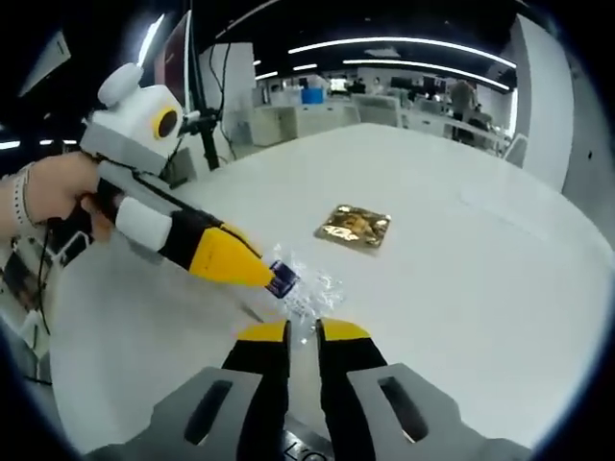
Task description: Arrange the skincare products in the storage area until every visible bottle or jar stands upright without overlapping.
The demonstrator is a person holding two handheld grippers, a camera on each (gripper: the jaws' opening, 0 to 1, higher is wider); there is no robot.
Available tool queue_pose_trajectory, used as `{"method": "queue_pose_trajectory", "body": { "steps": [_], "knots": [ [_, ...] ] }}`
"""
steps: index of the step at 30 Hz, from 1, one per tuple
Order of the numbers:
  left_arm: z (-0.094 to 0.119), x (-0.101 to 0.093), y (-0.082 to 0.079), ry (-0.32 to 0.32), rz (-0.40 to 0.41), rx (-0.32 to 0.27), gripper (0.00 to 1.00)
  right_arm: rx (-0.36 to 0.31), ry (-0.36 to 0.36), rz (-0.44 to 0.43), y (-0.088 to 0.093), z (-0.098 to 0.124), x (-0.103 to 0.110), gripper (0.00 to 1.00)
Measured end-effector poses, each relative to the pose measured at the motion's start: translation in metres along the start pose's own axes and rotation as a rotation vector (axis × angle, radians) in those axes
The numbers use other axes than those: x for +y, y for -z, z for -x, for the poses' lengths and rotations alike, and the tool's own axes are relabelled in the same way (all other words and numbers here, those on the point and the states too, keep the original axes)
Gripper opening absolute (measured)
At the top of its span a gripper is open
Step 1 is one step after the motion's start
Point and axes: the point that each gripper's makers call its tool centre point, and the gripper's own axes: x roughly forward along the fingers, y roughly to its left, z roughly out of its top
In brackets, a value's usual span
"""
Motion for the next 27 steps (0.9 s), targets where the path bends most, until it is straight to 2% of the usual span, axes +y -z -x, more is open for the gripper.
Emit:
{"method": "queue_pose_trajectory", "body": {
  "steps": [8,16,27],
  "knots": [
    [-0.004,0.014,0.004,-0.064,0.013,0.008,0.07,0.001,0.004,0.016,0.0,0.0,-0.003,0.1],
    [0.002,0.006,-0.004,-0.051,0.03,-0.026,0.03,0.0,0.014,0.04,0.0,-0.001,-0.004,0.09],
    [-0.001,0.002,0.0,-0.072,-0.005,-0.023,0.02,0.0,0.02,0.043,0.0,-0.002,-0.006,0.08]
  ]
}}
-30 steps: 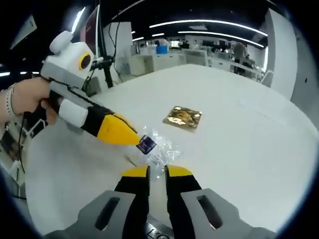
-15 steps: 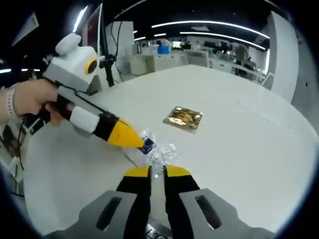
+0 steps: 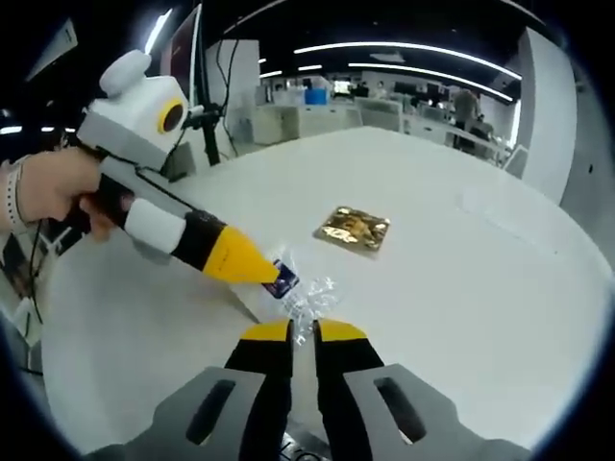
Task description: Arrange the skincare products in the storage area until every visible bottle or jar stands upright without overlapping.
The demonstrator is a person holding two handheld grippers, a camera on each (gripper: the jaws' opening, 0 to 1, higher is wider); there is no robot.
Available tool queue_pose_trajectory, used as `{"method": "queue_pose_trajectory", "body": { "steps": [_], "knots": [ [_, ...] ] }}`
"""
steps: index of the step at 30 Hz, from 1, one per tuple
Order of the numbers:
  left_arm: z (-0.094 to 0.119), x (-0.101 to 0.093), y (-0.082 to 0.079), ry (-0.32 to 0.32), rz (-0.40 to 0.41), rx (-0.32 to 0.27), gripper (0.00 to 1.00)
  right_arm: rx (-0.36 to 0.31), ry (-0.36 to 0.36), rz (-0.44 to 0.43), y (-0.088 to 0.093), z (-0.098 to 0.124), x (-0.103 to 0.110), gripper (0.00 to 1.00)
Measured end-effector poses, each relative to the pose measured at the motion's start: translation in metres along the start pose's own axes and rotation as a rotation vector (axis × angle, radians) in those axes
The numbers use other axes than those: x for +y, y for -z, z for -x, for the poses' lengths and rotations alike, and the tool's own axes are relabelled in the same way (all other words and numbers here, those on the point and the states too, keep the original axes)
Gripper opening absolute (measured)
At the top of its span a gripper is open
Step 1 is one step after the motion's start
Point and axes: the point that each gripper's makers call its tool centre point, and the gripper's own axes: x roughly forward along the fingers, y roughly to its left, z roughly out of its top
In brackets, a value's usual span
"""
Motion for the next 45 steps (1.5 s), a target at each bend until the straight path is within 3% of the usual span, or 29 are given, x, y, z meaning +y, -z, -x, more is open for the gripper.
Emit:
{"method": "queue_pose_trajectory", "body": {
  "steps": [5,18,33,37,45],
  "knots": [
    [-0.001,0.001,-0.001,-0.008,0.008,-0.012,0.01,0.012,-0.016,0.039,0.0,0.002,0.009,0.05],
    [0.011,-0.007,-0.011,-0.001,0.006,-0.073,0.01,0.027,-0.017,0.142,-0.004,0.016,0.02,0.1],
    [0.045,-0.018,-0.017,-0.006,-0.026,-0.143,0.01,0.014,-0.064,0.197,-0.01,0.033,0.037,0.17],
    [0.053,-0.021,-0.017,0.001,-0.028,-0.159,0.01,0.016,-0.104,0.21,-0.012,0.026,0.039,0.17],
    [0.078,-0.026,-0.012,0.001,-0.024,-0.196,0.01,0.014,-0.142,0.236,-0.009,0.045,0.058,0.19]
  ]
}}
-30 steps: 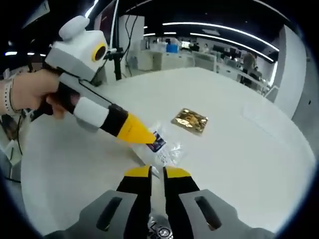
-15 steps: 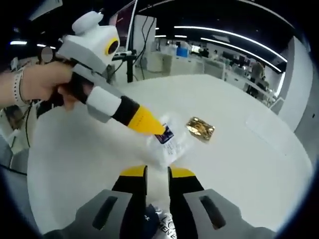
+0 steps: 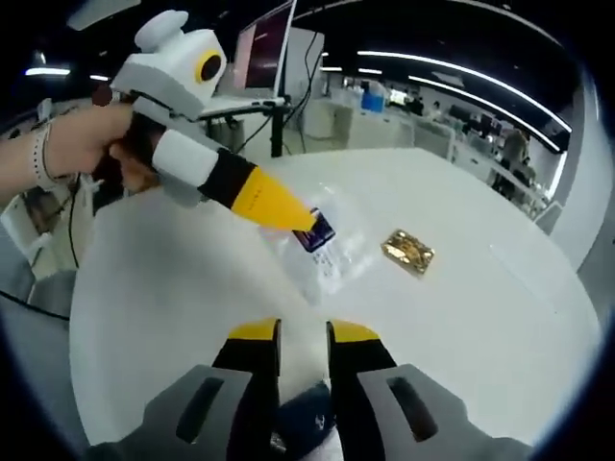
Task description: Arrange the skincare products in the storage area until every visible bottle or jar stands upright without overlapping.
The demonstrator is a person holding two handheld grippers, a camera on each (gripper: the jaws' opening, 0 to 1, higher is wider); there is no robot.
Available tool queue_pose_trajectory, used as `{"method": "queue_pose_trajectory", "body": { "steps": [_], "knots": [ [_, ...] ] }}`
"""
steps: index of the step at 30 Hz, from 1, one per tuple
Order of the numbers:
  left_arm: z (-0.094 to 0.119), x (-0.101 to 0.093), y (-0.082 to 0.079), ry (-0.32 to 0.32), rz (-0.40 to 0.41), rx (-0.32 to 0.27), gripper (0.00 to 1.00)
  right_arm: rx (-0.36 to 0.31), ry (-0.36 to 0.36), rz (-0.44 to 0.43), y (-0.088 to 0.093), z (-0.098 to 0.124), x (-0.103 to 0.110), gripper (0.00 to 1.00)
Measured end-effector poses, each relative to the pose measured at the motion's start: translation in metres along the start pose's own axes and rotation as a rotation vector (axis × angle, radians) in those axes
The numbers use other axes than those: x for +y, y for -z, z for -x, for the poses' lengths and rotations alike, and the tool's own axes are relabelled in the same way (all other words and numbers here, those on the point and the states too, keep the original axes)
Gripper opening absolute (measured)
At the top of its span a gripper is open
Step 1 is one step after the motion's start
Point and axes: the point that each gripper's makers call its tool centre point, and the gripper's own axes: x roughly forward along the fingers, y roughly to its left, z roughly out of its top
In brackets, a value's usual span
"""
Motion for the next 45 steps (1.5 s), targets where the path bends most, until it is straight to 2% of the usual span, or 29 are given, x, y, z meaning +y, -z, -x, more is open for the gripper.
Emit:
{"method": "queue_pose_trajectory", "body": {
  "steps": [6,11,15,24,26,32,36,38,40,41,43,45],
  "knots": [
    [0.017,-0.005,0.004,0.0,0.0,-0.024,0.01,-0.012,-0.036,0.012,-0.003,0.015,0.017,0.21],
    [0.032,-0.016,0.006,0.018,0.002,-0.056,0.01,-0.023,-0.06,0.002,-0.004,0.018,0.019,0.21],
    [0.039,-0.024,0.008,0.031,0.008,-0.073,0.01,-0.048,-0.072,-0.042,-0.008,0.028,0.028,0.17],
    [0.056,-0.05,0.006,0.082,0.018,-0.128,0.01,-0.113,-0.091,-0.113,-0.02,0.052,0.037,0.18],
    [0.06,-0.054,0.004,0.092,0.016,-0.139,0.01,-0.136,-0.103,-0.151,-0.023,0.059,0.038,0.18],
    [0.07,-0.067,0.006,0.131,0.042,-0.161,0.01,-0.161,-0.114,-0.195,-0.024,0.071,0.04,0.19],
    [0.073,-0.071,0.012,0.137,0.043,-0.155,0.01,-0.203,-0.132,-0.231,-0.027,0.079,0.046,0.18],
    [0.076,-0.074,0.011,0.163,0.091,-0.175,0.01,-0.211,-0.137,-0.237,-0.027,0.082,0.048,0.18],
    [0.079,-0.078,0.011,0.184,0.121,-0.195,0.01,-0.228,-0.164,-0.294,-0.029,0.085,0.052,0.19],
    [0.082,-0.081,0.01,0.2,0.135,-0.209,0.01,-0.231,-0.165,-0.296,-0.029,0.086,0.053,0.19],
    [0.085,-0.084,0.011,0.208,0.136,-0.207,0.01,-0.262,-0.175,-0.313,-0.033,0.09,0.054,0.19],
    [0.087,-0.089,0.013,0.218,0.137,-0.206,0.01,-0.298,-0.215,-0.34,-0.037,0.095,0.059,0.2]
  ]
}}
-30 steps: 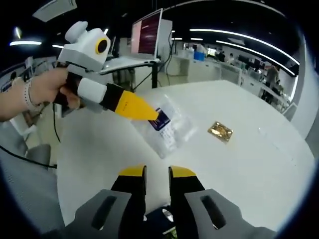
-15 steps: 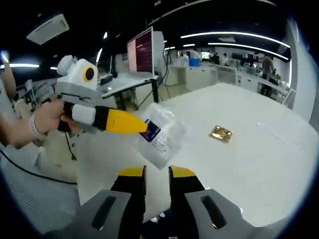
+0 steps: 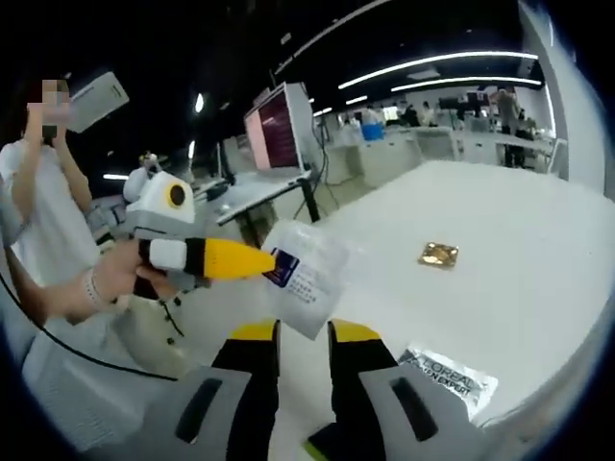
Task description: Arrange the skincare products in the storage area until every visible bottle or jar stands upright without overlapping.
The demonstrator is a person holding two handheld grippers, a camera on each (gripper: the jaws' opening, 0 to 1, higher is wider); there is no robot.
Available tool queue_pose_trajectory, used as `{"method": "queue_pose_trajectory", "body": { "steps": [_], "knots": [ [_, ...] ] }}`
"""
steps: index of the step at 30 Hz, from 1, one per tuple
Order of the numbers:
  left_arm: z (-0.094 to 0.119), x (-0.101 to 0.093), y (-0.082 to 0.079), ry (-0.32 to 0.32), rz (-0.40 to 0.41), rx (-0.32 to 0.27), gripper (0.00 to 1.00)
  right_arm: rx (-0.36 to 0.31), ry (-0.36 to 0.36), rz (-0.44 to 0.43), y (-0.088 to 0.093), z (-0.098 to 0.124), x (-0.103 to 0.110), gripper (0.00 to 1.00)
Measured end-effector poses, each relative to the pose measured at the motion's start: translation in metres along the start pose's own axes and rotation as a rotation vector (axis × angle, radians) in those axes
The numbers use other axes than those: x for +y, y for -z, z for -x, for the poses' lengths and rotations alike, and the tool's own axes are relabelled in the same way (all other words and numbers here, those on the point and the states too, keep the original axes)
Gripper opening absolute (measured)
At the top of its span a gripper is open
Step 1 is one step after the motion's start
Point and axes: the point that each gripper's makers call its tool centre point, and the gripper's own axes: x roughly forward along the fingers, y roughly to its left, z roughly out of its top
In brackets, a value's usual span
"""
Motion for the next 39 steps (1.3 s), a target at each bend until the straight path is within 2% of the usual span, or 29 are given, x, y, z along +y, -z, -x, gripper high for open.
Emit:
{"method": "queue_pose_trajectory", "body": {
  "steps": [3,5,9,12,15,20,23,26,36,39],
  "knots": [
    [0.002,-0.009,-0.001,0.042,0.017,-0.007,0.01,-0.019,-0.021,-0.03,0.001,0.007,0.004,0.2],
    [0.002,-0.012,0.001,0.046,0.015,-0.004,0.01,-0.028,-0.032,-0.067,0.001,0.01,0.007,0.21],
    [0.002,-0.015,0.003,0.068,0.017,0.001,0.01,-0.03,-0.041,-0.07,0.0,0.017,0.013,0.2],
    [0.005,-0.019,0.005,0.083,0.02,0.003,0.01,-0.091,-0.075,-0.14,-0.01,0.025,0.018,0.21],
    [0.005,-0.025,0.004,0.109,0.036,-0.002,0.01,-0.094,-0.073,-0.16,-0.012,0.03,0.017,0.18],
    [0.004,-0.028,0.005,0.109,0.016,0.002,0.01,-0.11,-0.08,-0.207,-0.012,0.032,0.019,0.17],
    [0.007,-0.024,0.007,0.089,-0.012,0.01,0.01,-0.127,-0.1,-0.249,-0.014,0.035,0.022,0.11],
    [0.009,-0.021,0.011,0.079,-0.006,0.014,0.01,-0.115,-0.1,-0.234,-0.012,0.034,0.022,0.09],
    [0.013,-0.02,0.017,0.063,-0.025,0.023,0.01,-0.104,-0.131,-0.272,-0.009,0.032,0.029,0.03],
    [0.014,-0.019,0.019,0.065,-0.005,0.023,0.01,-0.102,-0.142,-0.284,-0.009,0.031,0.032,0.01]
  ]
}}
